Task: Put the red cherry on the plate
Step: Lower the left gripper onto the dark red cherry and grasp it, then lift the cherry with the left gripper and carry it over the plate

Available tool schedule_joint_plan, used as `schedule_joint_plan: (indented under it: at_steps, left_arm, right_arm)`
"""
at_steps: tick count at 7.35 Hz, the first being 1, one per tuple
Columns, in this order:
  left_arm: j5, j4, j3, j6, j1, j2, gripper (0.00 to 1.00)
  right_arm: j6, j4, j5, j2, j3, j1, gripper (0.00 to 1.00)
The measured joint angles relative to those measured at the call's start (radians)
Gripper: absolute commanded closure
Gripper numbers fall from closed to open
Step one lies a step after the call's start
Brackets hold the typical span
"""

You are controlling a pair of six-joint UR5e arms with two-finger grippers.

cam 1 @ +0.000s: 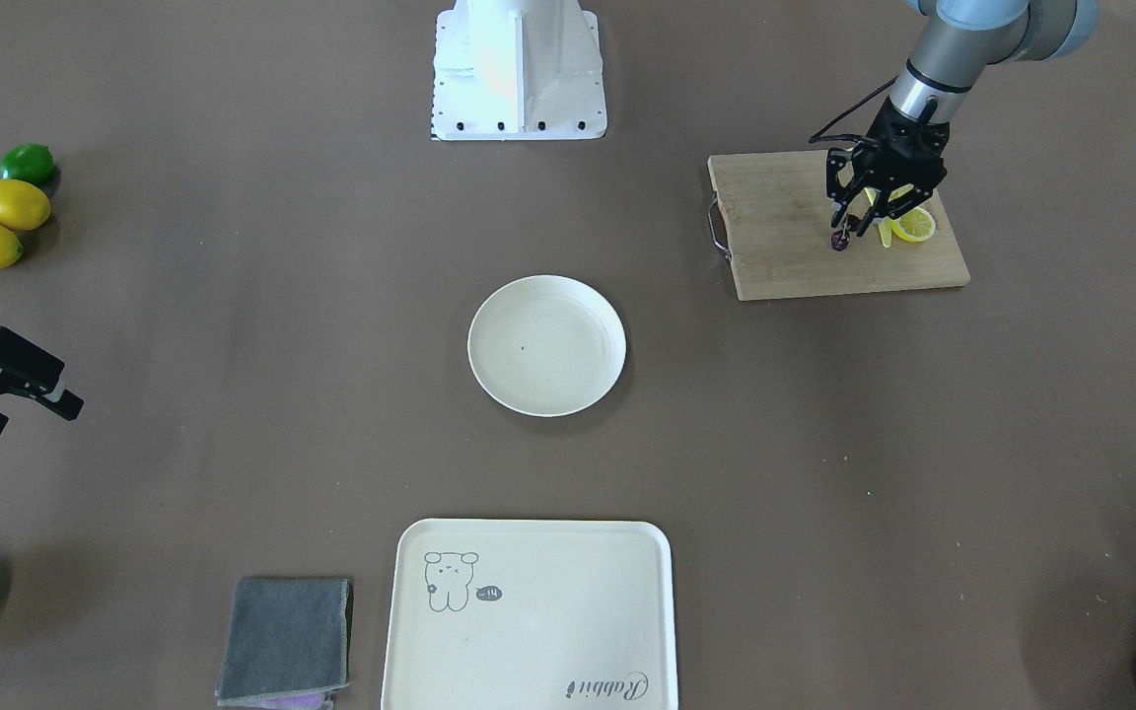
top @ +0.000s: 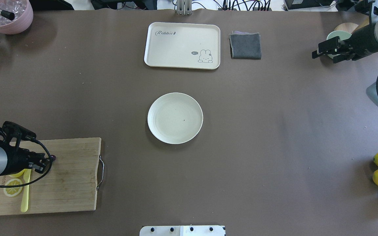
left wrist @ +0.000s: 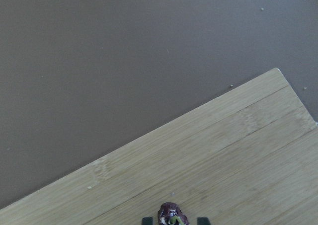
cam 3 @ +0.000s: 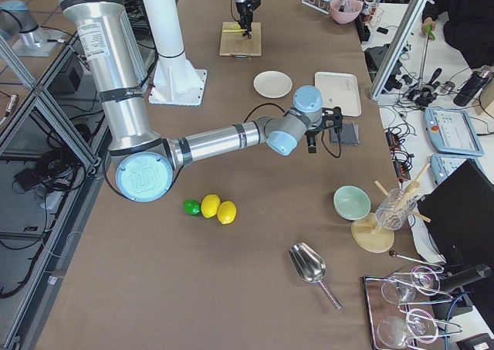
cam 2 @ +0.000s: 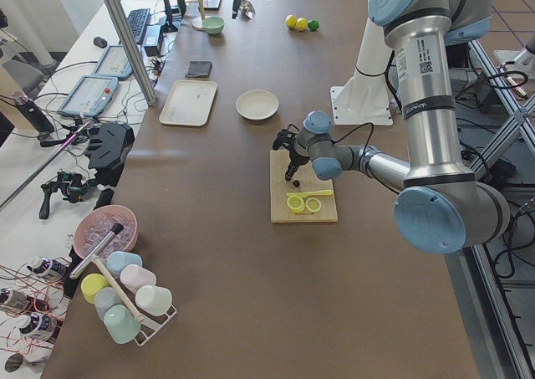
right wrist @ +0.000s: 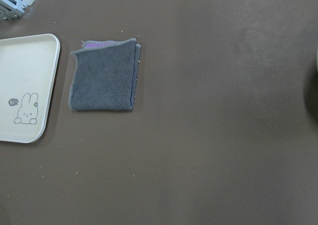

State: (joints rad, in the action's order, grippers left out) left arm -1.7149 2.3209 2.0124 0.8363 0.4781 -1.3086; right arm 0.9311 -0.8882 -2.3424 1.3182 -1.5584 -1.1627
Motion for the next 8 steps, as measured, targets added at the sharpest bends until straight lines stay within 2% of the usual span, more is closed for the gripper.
schedule_joint_plan:
  at_steps: [2, 3, 4, 8]
  left_arm:
    - [-0.001, 0.000, 0.000, 0.001, -0.006, 0.000, 0.74]
    - [-0.004, 0.001, 0.000, 0.002, -0.007, 0.000, 0.90]
    - [-0.012, 0.001, 0.001, 0.003, -0.008, 0.001, 1.00]
    - [-0.055, 0.003, 0.028, 0.006, 0.034, 0.011, 1.00]
  right_arm:
    - [0.000, 0.000, 0.000, 0.000, 0.000, -0.001, 0.00]
    - [0.000, 0.000, 0.000, 0.001, 0.001, -0.001, 0.00]
    - [0.000, 0.000, 0.000, 0.000, 0.003, -0.001, 0.00]
    - [0.000, 0.000, -0.001, -0.001, 0.007, -0.002, 0.00]
